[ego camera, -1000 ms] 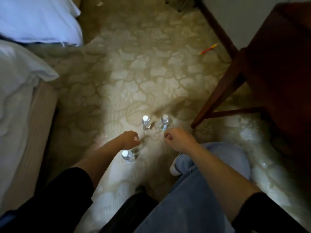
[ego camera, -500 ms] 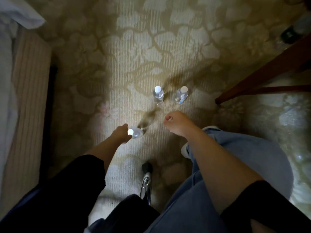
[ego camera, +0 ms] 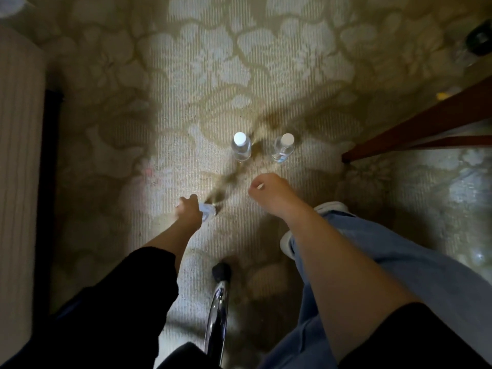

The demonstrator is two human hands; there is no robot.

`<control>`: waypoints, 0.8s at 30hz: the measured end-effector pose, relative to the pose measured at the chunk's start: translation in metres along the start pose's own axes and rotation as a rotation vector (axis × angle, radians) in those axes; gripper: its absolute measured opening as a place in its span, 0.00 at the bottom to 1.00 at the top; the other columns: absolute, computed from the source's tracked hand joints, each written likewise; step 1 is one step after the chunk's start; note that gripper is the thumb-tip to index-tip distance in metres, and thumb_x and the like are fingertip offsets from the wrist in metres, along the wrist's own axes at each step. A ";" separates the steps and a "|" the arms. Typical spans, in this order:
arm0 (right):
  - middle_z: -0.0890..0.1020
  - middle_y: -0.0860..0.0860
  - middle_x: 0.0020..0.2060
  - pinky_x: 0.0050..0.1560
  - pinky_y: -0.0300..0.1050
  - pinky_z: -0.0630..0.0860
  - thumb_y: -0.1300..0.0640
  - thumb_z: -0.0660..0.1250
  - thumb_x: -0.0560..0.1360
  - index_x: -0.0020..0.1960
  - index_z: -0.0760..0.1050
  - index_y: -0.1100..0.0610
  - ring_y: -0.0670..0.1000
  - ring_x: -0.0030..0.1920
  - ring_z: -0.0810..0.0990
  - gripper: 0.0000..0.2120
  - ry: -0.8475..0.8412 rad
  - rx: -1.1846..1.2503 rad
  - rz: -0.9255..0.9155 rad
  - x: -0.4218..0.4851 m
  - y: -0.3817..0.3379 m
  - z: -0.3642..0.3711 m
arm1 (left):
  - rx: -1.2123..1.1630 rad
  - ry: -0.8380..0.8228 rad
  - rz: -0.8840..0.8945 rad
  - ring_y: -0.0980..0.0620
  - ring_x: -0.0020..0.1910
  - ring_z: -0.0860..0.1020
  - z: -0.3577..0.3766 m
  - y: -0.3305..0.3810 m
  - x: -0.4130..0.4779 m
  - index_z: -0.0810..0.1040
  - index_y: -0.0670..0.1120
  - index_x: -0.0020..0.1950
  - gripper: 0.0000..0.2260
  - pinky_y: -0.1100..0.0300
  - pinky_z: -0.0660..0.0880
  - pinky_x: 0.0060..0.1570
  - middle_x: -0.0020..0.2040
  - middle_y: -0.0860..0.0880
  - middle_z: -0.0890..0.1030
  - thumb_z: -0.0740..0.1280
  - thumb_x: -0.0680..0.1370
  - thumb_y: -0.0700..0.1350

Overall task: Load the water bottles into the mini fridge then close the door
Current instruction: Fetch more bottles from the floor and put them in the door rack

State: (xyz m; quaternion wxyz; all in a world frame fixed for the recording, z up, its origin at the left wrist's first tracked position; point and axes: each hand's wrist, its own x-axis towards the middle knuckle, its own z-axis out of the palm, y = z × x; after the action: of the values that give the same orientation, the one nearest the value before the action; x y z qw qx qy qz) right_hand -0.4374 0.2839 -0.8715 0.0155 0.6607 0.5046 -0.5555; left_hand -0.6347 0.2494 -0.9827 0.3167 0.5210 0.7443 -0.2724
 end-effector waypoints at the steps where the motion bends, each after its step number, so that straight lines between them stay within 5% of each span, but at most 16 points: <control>1: 0.80 0.58 0.51 0.56 0.56 0.76 0.55 0.61 0.78 0.56 0.76 0.61 0.58 0.51 0.80 0.12 -0.002 0.002 0.002 -0.001 0.000 0.000 | 0.005 0.021 0.015 0.42 0.57 0.75 0.000 0.001 -0.002 0.66 0.39 0.64 0.16 0.56 0.74 0.48 0.62 0.39 0.69 0.63 0.79 0.43; 10: 0.79 0.57 0.49 0.53 0.51 0.75 0.57 0.61 0.77 0.51 0.74 0.60 0.57 0.51 0.79 0.07 0.011 -0.025 0.007 -0.027 0.012 -0.006 | -0.071 0.122 0.475 0.44 0.50 0.75 -0.048 0.008 -0.042 0.69 0.40 0.59 0.12 0.56 0.73 0.48 0.57 0.41 0.72 0.64 0.78 0.44; 14: 0.75 0.55 0.61 0.58 0.48 0.73 0.56 0.64 0.77 0.66 0.69 0.57 0.55 0.60 0.75 0.19 0.035 -0.067 0.014 -0.056 0.013 -0.013 | -0.005 0.148 0.688 0.46 0.50 0.75 -0.093 0.028 -0.081 0.69 0.42 0.60 0.13 0.58 0.73 0.50 0.57 0.42 0.73 0.64 0.78 0.46; 21: 0.74 0.48 0.63 0.60 0.46 0.74 0.55 0.72 0.71 0.73 0.62 0.52 0.50 0.64 0.73 0.33 0.226 0.029 -0.171 -0.113 0.004 -0.035 | 0.068 0.276 0.985 0.48 0.51 0.75 -0.168 0.064 -0.170 0.71 0.45 0.62 0.12 0.63 0.69 0.46 0.58 0.45 0.73 0.63 0.78 0.44; 24: 0.72 0.47 0.65 0.64 0.52 0.73 0.44 0.73 0.65 0.73 0.60 0.47 0.50 0.65 0.72 0.40 0.308 -0.043 -0.268 -0.139 -0.001 -0.049 | 0.112 0.322 1.111 0.48 0.51 0.75 -0.199 0.076 -0.211 0.73 0.46 0.59 0.11 0.59 0.72 0.48 0.56 0.46 0.73 0.64 0.78 0.45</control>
State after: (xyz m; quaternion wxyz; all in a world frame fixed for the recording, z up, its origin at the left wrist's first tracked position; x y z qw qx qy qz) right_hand -0.3852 0.2225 -0.7482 -0.1218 0.6643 0.5963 -0.4339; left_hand -0.5456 0.2920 -0.6991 0.2667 0.8843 0.3826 -0.0217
